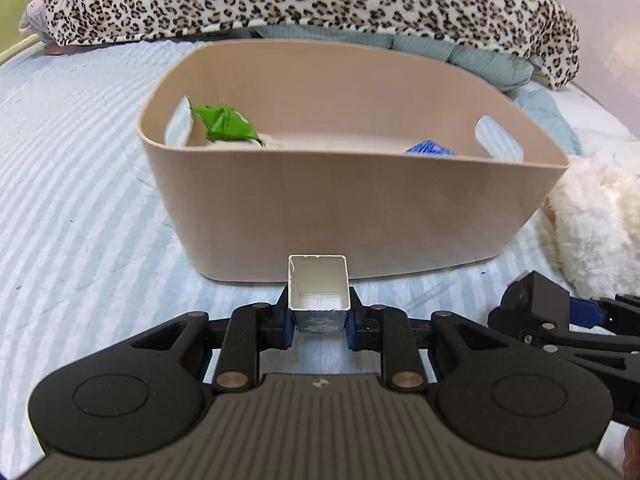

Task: Organize objects
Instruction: 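Lift both boxes over the basket and release them inside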

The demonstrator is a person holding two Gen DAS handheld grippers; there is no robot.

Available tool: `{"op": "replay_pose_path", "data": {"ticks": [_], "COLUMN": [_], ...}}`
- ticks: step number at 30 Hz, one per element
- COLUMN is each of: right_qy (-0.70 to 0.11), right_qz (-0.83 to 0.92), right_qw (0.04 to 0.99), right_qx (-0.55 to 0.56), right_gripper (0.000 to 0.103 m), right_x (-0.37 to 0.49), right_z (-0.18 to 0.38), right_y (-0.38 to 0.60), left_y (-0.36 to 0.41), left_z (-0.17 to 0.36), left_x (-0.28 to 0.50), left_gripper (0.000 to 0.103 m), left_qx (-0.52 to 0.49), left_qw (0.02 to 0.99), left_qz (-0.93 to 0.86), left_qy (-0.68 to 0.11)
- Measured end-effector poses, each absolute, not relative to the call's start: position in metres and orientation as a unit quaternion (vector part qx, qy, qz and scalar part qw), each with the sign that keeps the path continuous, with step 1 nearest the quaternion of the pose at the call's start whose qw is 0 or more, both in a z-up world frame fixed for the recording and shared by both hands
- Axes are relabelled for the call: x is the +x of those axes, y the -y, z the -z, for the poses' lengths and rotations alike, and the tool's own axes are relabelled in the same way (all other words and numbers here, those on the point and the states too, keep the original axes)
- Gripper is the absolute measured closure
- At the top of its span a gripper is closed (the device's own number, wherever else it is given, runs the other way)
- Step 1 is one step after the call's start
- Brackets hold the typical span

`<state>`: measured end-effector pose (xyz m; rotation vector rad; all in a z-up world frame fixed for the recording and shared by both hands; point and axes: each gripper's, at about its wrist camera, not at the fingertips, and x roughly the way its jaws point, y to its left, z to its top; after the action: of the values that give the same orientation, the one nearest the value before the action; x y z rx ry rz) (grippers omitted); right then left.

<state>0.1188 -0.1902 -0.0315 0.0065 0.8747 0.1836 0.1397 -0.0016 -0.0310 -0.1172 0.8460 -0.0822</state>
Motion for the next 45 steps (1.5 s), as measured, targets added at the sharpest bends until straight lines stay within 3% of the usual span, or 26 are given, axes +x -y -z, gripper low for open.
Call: {"op": "replay_pose_path", "data": {"ticks": [15, 25, 34, 45], "right_qy": [-0.313, -0.278, -0.324, -0.418], "right_qz": [-0.102, -0.086, -0.072, -0.063], "right_qw": [0.944, 0.956, 0.942, 0.906], "right_qx": [0.027, 0.049, 0.047, 0.009], "right_gripper": [0.055, 0.055, 0.055, 0.054], "right_x": [0.112, 0.154, 0.211, 0.25], "right_z": [-0.052, -0.078, -0.05, -0.004], "right_y": [0.189, 0.191, 0.177, 0.159], "left_y": [-0.015, -0.016, -0.021, -0.006], "left_z": [-0.041, -0.061, -0.029, 0.008], "left_x": [0.124, 0.175, 0.241, 0.261], "left_gripper": [0.078, 0.077, 0.077, 0.076], "left_qx": [-0.056, -0.013, -0.002, 0.055], "left_qw": [0.94, 0.95, 0.921, 0.892], "left_qz": [0.048, 0.01, -0.007, 0.013], "left_qy": [-0.334, -0.311, -0.39, -0.448]}}
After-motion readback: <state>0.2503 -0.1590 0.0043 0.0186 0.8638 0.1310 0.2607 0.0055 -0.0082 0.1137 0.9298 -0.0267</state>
